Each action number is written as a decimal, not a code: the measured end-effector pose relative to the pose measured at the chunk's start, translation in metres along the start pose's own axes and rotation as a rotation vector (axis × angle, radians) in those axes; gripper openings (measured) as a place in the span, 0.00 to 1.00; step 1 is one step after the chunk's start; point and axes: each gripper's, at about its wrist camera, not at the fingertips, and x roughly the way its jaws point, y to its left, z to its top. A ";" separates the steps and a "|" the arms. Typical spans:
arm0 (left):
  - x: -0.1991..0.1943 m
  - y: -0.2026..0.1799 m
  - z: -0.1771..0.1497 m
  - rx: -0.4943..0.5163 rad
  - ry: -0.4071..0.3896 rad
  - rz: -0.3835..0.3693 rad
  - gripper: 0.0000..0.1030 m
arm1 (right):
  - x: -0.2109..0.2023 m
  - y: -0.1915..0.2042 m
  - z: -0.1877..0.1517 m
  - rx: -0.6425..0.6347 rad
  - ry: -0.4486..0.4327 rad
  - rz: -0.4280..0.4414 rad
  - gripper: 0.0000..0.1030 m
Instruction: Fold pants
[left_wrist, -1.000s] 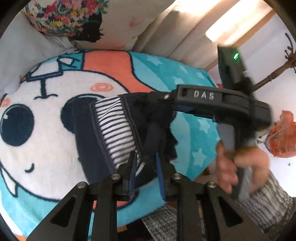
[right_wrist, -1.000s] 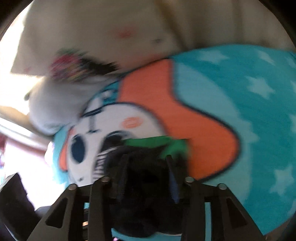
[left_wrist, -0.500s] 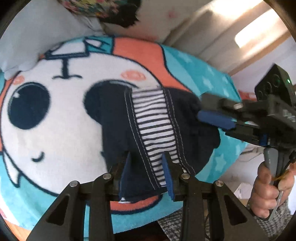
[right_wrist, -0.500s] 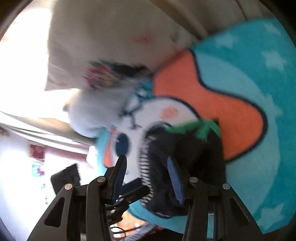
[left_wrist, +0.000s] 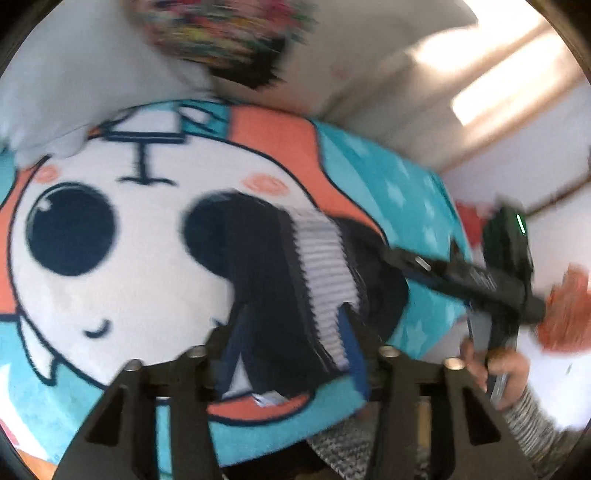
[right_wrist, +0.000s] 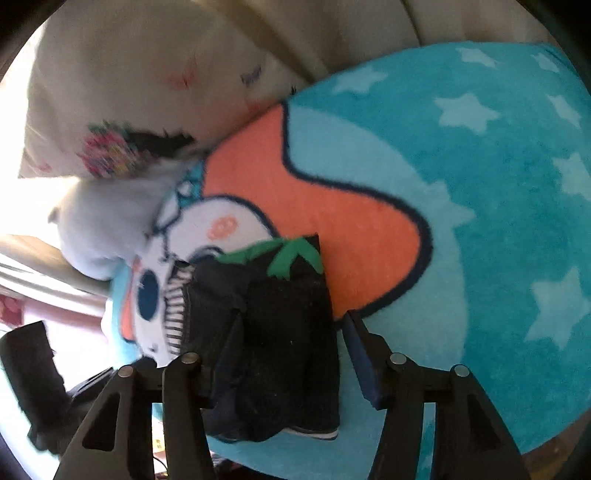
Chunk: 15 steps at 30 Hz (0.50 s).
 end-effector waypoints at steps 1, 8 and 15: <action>-0.001 0.012 0.005 -0.043 -0.007 -0.010 0.52 | -0.005 -0.001 0.000 -0.008 -0.021 0.006 0.72; 0.032 0.044 0.021 -0.145 0.035 -0.162 0.61 | 0.015 -0.010 0.005 0.027 0.024 0.092 0.78; 0.075 0.033 0.020 -0.168 0.114 -0.202 0.63 | 0.036 -0.004 0.000 0.002 0.053 0.100 0.71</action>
